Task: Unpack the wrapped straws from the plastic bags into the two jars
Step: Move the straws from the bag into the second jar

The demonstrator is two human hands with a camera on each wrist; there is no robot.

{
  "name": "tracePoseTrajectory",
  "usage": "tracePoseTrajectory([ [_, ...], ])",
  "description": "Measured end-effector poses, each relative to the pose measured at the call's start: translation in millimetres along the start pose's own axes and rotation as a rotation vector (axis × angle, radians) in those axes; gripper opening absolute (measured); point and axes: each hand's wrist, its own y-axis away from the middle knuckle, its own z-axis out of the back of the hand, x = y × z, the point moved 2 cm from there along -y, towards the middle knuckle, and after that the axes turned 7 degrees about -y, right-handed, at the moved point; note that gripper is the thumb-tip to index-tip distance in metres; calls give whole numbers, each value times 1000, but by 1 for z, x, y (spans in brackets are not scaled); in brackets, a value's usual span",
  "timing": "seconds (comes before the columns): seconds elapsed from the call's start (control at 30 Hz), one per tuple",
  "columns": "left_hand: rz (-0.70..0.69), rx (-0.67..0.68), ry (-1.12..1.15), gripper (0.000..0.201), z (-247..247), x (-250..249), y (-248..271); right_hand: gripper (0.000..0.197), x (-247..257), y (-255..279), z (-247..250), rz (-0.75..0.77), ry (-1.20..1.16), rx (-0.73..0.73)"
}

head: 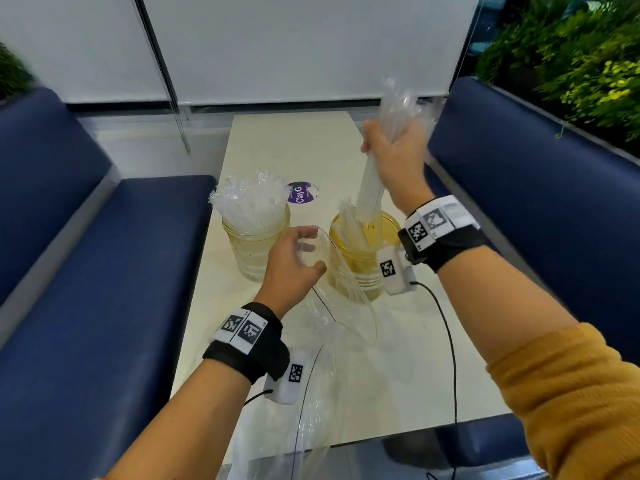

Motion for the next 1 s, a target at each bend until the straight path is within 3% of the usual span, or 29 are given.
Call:
tracePoseTrajectory([
  [0.17, 6, -4, 16, 55, 2, -2, -3, 37, -80, 19, 2, -202, 248, 27],
  [0.3, -5, -3, 19, 53, 2, -2, -6, 41, -102, 35, 6, -292, 393, 84],
  [0.37, -9, -2, 16, 53, 2, -2, -8, 48, -95, 35, 6, -229, 420, 59],
  [0.5, -14, 9, 22, 53, 1, -2, -10, 75, -72, 28, 4, 16, 177, -48],
  [0.57, -21, 12, 19, 53, 1, -1, -11, 57, -73, 29, 2, 87, 218, -11],
  [0.67, -24, 17, 27, 53, 1, -1, -11, 19, -86, 36, 4, 95, 487, 77],
  [0.77, -20, 39, 33, 55, 2, -1, -11, 26, -98, 43, 7, -18, 730, 231],
  [0.83, -21, 66, 34, 58, 2, -2, -11, 31, -83, 45, 6, 95, 803, 199],
  [0.93, -18, 96, 39, 62, 2, -3, -9, 21, -35, 59, -3, 270, 809, 97],
  [1.0, -13, 103, 54, 63, 1, -2, -9, 24, -15, 68, -8, 98, 847, 265],
])
